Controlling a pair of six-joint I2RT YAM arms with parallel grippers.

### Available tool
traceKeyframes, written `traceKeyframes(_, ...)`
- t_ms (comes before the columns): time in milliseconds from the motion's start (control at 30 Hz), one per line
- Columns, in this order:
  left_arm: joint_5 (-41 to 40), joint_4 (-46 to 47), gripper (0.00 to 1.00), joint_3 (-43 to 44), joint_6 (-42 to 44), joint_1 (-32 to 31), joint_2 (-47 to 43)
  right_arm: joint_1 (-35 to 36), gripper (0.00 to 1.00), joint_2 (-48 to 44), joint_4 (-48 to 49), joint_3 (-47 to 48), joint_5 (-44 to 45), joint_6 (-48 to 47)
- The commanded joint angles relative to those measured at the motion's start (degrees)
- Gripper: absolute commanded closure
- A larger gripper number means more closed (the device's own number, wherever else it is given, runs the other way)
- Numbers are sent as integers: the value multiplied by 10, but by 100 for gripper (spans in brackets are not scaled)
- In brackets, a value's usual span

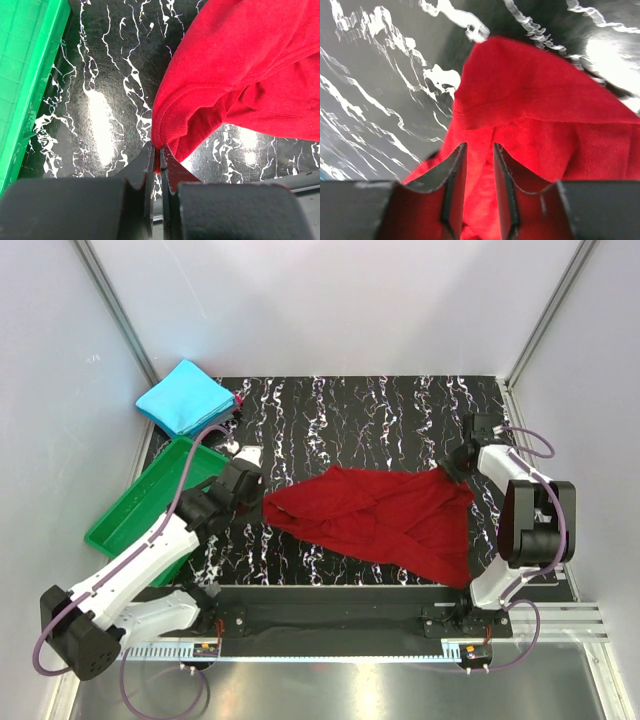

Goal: Fold and stack the t-shirts
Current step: Flatten the tshirt out

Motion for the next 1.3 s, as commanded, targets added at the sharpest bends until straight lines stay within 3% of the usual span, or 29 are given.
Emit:
traceKeyframes(0,6,6,100,-8,13,-2,-22,3,66,-7,113,-36,-83,-113)
traceKeyframes(200,-1,16,100,-17,24,-2,-22,7,69,-67,180,-94,-79,-147)
traceKeyframes(400,13,23,100,-17,35,-2,-22,8,68,20,222,-89,-119,-178)
traceKeyframes(533,12,23,100,-19,36,-2,-29,7,68,45,215,-87,-21,-164)
traceKeyframes(600,12,24,100,-22,36,-2,-31,6,68,48,147,-51,44,-153)
traceKeyframes(633,11,23,100,-22,37,-2,-31,5,68,42,129,-42,100,-146)
traceKeyframes(733,9,23,100,-22,38,-2,-30,4,65,8,110,-30,159,-153)
traceKeyframes(1067,5,23,100,-24,37,-1,-36,-8,62,63,1,86,278,-202)
traceKeyframes(1167,9,24,100,-25,36,0,-36,-14,57,62,-96,149,255,-133)
traceKeyframes(1267,9,22,100,-24,37,-1,-37,-26,50,43,-181,175,204,3)
